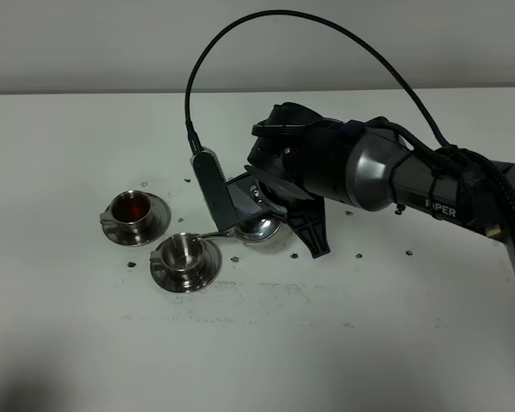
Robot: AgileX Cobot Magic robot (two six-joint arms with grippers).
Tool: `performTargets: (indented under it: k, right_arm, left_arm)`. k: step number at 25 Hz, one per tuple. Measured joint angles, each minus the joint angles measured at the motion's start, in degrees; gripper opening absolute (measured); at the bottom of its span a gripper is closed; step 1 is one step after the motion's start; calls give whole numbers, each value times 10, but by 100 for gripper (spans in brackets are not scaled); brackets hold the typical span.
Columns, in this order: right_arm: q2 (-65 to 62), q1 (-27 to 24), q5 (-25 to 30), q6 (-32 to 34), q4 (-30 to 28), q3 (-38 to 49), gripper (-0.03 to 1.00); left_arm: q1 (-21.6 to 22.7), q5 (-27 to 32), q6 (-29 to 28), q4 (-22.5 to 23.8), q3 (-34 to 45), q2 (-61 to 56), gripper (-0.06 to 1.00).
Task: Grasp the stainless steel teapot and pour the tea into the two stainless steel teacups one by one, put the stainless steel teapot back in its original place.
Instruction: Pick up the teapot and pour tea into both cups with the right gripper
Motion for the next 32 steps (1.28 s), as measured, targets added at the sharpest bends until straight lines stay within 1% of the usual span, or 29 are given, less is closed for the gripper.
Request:
performTargets:
  k: [8, 15, 22, 32]
  right_arm:
    - [5, 11, -16, 1, -28, 0, 18]
    - [11, 18, -20, 1, -66, 0, 18]
    - [11, 24, -34, 1, -88, -1, 18]
    - [17, 33, -37, 12, -129, -1, 18]
  left_arm:
    - [0, 0, 0, 0, 0, 0, 36]
    - [0, 0, 0, 0, 0, 0, 36]
    - [0, 0, 0, 0, 0, 0, 36]
    - [0, 0, 0, 0, 0, 0, 36]
